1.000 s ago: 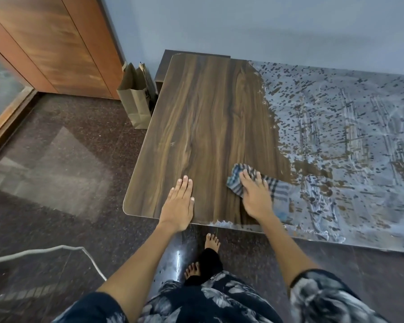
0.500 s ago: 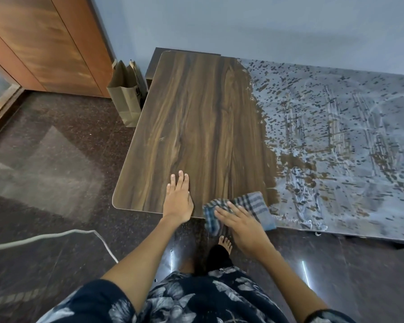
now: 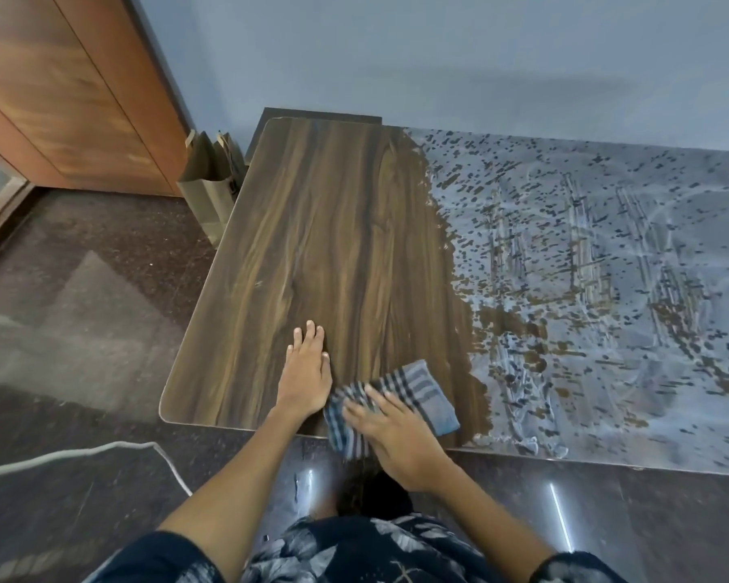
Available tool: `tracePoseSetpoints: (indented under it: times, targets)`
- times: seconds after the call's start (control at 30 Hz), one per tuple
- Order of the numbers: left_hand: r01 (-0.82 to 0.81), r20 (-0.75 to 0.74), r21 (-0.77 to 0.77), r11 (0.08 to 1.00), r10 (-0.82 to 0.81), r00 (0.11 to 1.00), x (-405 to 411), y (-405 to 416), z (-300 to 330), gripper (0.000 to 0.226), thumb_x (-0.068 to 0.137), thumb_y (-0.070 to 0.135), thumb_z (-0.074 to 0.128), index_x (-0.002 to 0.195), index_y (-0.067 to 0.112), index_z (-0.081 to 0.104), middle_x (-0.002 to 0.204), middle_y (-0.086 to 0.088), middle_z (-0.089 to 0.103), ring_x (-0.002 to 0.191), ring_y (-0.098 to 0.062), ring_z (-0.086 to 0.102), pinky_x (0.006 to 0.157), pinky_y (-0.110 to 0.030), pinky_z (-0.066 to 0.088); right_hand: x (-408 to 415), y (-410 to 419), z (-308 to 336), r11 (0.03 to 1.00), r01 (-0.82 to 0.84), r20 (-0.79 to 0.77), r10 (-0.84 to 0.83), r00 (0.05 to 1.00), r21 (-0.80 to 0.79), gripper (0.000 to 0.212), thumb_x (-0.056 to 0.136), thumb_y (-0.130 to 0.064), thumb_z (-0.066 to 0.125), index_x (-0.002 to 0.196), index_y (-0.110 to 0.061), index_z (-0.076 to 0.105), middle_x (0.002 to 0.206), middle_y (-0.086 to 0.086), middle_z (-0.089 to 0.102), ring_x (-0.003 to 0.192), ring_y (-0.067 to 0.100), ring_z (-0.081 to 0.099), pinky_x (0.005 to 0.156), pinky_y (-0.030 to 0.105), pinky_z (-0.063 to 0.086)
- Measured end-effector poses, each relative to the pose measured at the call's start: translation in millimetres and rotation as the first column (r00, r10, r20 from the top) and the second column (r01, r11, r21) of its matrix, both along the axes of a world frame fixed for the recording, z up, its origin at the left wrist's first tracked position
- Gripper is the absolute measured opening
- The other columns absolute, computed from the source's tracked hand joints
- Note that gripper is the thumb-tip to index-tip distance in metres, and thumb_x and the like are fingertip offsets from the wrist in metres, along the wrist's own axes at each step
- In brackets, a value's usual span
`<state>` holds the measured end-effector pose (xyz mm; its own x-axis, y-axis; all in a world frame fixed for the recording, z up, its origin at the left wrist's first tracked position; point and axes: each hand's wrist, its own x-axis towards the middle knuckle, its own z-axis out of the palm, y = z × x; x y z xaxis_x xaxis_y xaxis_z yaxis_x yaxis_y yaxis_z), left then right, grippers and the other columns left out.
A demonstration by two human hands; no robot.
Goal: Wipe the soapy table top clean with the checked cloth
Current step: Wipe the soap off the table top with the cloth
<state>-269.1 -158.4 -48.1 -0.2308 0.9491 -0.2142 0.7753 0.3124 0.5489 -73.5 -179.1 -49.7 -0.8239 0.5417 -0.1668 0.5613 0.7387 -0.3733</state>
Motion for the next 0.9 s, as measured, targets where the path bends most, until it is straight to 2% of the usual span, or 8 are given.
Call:
tracePoseSetpoints:
  times: [0.07,0.2,0.37,0.5,0.63,0.73,0.8,0.9]
  targets:
    - [0.017,0.024,0.006,1.0,-0.018,1.0,10,10,2,0.048,0.1,0.016,0.027,0.146,0.005,0.019,0.156,-0.01,0.008,0.144,-0.026,0.0,0.116,-0.037,0.006,33,0,-2,0.999,-0.052,0.046,0.051,0.998,0.012,0.051,0.09,-0.023,0.032,0.14,-0.029,0.035,0.145,-0.017,0.037,0.139,0.013,0.024,0.114,0.038,0.021]
    - [0.093,0.03,0.014,0.996,-0.094,0.995,34,29,3,0.049,0.1,0.016,0.027,0.147,0.007,0.017,0.157,-0.008,0.007,0.144,-0.025,0.0,0.116,-0.035,0.005,85,27,0,0.986,0.077,0.034,-0.072,0.997,-0.151,0.055,0.089,-0.033,0.014,0.142,-0.039,0.02,0.147,-0.026,0.019,0.141,0.0,-0.003,0.117,0.027,-0.005]
    - [0.129,-0.019,0.007,0.992,-0.129,0.991,56,54,1,0.05,0.1,0.018,0.027,0.147,0.007,0.014,0.157,-0.006,0.006,0.144,-0.024,0.0,0.116,-0.034,0.005,100,91,2,0.967,0.238,0.009,-0.238,0.971,-0.093,0.053,0.092,-0.04,0.007,0.143,-0.034,0.021,0.145,-0.027,0.014,0.143,0.008,0.002,0.113,0.017,-0.006]
    - [0.124,-0.051,-0.001,0.992,-0.124,0.991,64,73,2,0.05,0.1,0.018,0.027,0.147,0.007,0.014,0.157,-0.006,0.006,0.144,-0.025,0.0,0.117,-0.035,0.007,81,139,8,0.928,0.367,-0.012,-0.368,0.93,-0.057,0.047,0.1,-0.027,0.022,0.147,-0.029,0.021,0.151,-0.02,0.014,0.144,0.012,0.001,0.113,0.024,-0.001]
    - [0.097,-0.054,0.023,0.995,-0.096,0.994,69,88,2,0.049,0.1,0.017,0.026,0.147,0.007,0.014,0.157,-0.006,0.007,0.144,-0.024,0.001,0.116,-0.034,0.006,38,173,11,0.884,0.467,0.066,-0.465,0.883,-0.007,0.05,0.101,-0.019,0.027,0.149,-0.025,0.015,0.157,-0.01,0.009,0.145,0.021,-0.002,0.115,0.033,-0.002]
    - [0.029,0.011,0.056,0.998,-0.03,1.0,68,94,-1,0.047,0.101,0.015,0.024,0.147,0.007,0.018,0.156,-0.004,0.011,0.144,-0.02,0.002,0.115,-0.031,0.005,26,169,10,0.921,0.39,0.03,-0.39,0.921,-0.012,0.051,0.101,-0.019,0.027,0.149,-0.024,0.013,0.157,-0.008,0.006,0.145,0.023,-0.006,0.114,0.033,-0.006]
    - [-0.005,0.02,0.076,0.997,0.003,1.0,65,95,-3,0.047,0.101,0.016,0.024,0.146,0.007,0.019,0.156,-0.005,0.013,0.144,-0.02,0.003,0.115,-0.029,0.004,42,152,10,0.974,0.224,0.002,-0.224,0.975,-0.046,0.052,0.099,-0.02,0.026,0.149,-0.024,0.014,0.156,-0.01,0.007,0.143,0.018,-0.007,0.111,0.03,-0.01]
    - [-0.02,0.016,0.074,0.997,0.019,1.0,64,99,-3,0.047,0.101,0.016,0.024,0.146,0.007,0.019,0.156,-0.004,0.013,0.144,-0.02,0.003,0.115,-0.028,0.004,84,131,10,0.994,0.03,-0.011,-0.031,0.999,-0.109,0.058,0.091,-0.033,0.011,0.148,-0.028,0.018,0.152,-0.019,0.011,0.14,0.009,-0.006,0.115,0.031,-0.008]
